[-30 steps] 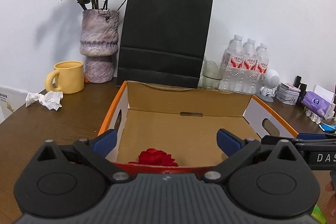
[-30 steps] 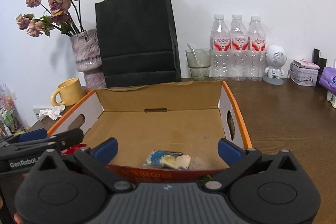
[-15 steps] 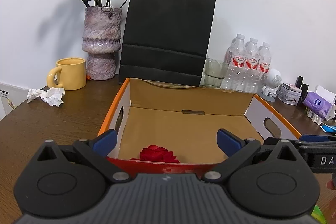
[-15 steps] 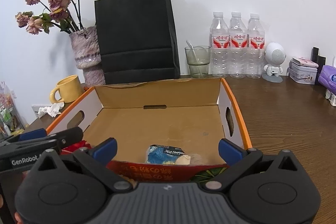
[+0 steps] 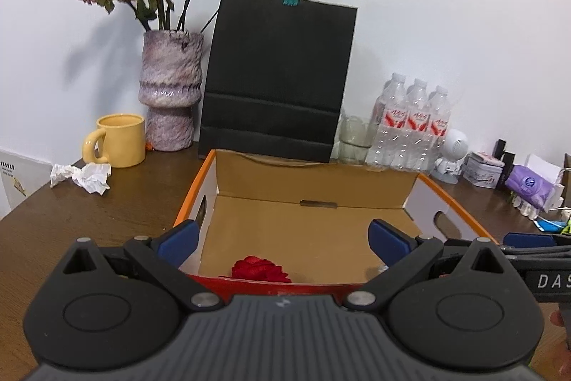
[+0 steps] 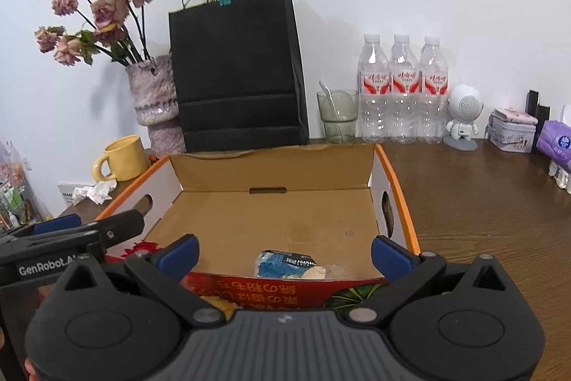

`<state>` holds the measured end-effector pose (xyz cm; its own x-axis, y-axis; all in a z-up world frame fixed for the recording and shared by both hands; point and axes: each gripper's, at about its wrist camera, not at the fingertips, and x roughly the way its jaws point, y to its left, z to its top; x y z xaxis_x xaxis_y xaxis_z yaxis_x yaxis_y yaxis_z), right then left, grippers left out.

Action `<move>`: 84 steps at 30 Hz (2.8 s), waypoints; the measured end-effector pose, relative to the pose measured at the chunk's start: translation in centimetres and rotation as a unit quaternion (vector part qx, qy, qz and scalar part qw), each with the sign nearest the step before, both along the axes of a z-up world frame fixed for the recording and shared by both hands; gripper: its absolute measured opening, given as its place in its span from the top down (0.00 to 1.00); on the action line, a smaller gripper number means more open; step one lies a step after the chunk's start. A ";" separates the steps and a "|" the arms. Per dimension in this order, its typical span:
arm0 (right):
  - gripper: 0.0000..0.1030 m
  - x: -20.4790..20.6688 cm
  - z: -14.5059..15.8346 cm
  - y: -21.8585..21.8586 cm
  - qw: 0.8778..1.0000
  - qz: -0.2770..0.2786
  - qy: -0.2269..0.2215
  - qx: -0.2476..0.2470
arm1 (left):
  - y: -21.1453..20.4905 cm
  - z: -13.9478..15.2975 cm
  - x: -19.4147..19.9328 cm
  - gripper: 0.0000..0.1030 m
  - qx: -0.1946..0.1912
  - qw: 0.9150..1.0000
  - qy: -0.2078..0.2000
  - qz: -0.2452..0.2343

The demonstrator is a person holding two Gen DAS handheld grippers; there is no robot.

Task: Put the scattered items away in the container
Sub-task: 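Carry the rose and blue packet into the cardboard box and open both grippers, then move the left tool to the lavender pouch while the right tool approaches the green tissue pack, then grasp the lavender pouch with the left gripper while the right gripper grasps the green tissue pack, then lift both items over the box and release them inside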

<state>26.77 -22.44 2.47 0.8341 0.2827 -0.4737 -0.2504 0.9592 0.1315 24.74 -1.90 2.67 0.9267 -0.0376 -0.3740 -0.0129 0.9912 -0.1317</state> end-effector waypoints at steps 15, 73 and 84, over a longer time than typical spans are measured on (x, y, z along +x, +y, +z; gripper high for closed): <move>0.00 -7.9 1.4 -1.9 0.999 0.021 -0.026 -0.018 | 1.0 2.0 -7.2 0.00 -0.007 0.999 -0.023 -0.021; 0.39 -12.3 -5.3 -5.5 0.999 -0.023 0.035 -0.031 | -0.8 -2.8 -13.1 0.93 -0.015 0.995 0.050 -0.086; 0.39 -12.5 -4.0 -4.8 1.000 -0.011 0.013 -0.024 | -0.8 -1.9 -12.9 0.96 -0.005 0.995 0.017 -0.101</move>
